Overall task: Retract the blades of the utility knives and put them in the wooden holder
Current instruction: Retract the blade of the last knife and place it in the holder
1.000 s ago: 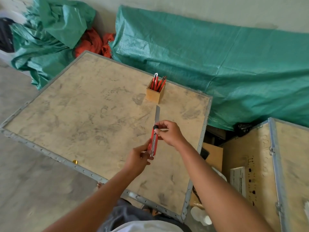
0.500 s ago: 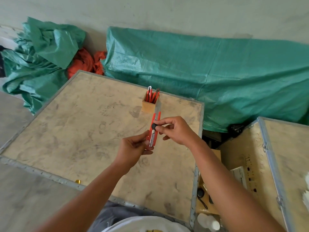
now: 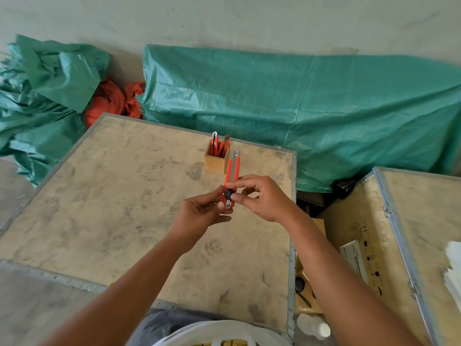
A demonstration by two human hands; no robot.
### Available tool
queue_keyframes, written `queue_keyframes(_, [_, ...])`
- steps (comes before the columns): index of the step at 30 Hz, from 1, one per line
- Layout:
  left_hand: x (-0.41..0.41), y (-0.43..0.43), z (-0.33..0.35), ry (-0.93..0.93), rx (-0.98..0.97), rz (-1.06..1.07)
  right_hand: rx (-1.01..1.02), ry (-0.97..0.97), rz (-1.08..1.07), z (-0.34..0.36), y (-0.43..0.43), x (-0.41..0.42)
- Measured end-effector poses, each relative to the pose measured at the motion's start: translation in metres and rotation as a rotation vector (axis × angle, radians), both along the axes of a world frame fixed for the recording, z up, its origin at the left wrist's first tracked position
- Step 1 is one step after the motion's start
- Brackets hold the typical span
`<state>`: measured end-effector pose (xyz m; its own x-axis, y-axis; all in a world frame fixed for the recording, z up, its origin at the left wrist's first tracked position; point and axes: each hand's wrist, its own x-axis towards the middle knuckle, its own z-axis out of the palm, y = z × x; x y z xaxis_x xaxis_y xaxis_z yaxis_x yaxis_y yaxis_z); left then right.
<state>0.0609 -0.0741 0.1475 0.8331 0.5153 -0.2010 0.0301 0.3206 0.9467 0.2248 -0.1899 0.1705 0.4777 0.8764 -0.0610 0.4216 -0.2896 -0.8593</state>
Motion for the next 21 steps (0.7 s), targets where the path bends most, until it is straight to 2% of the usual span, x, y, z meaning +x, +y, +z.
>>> queue_keyframes(6, [-0.003,-0.003,-0.002,0.049,0.102,-0.035,-0.035,-0.082,-0.136,-0.006,0.000,-0.008])
queue_keyframes(10, [-0.005,-0.003,-0.003,0.052,0.135,-0.007,-0.022,-0.054,-0.047,-0.003,-0.001,-0.010])
queue_keyframes(15, [-0.008,-0.002,-0.004,0.052,0.136,0.016,0.022,-0.105,-0.127,0.000,0.006,-0.020])
queue_keyframes(21, [-0.010,0.002,-0.005,0.045,0.151,0.049,0.034,-0.088,-0.061,0.002,0.007,-0.020])
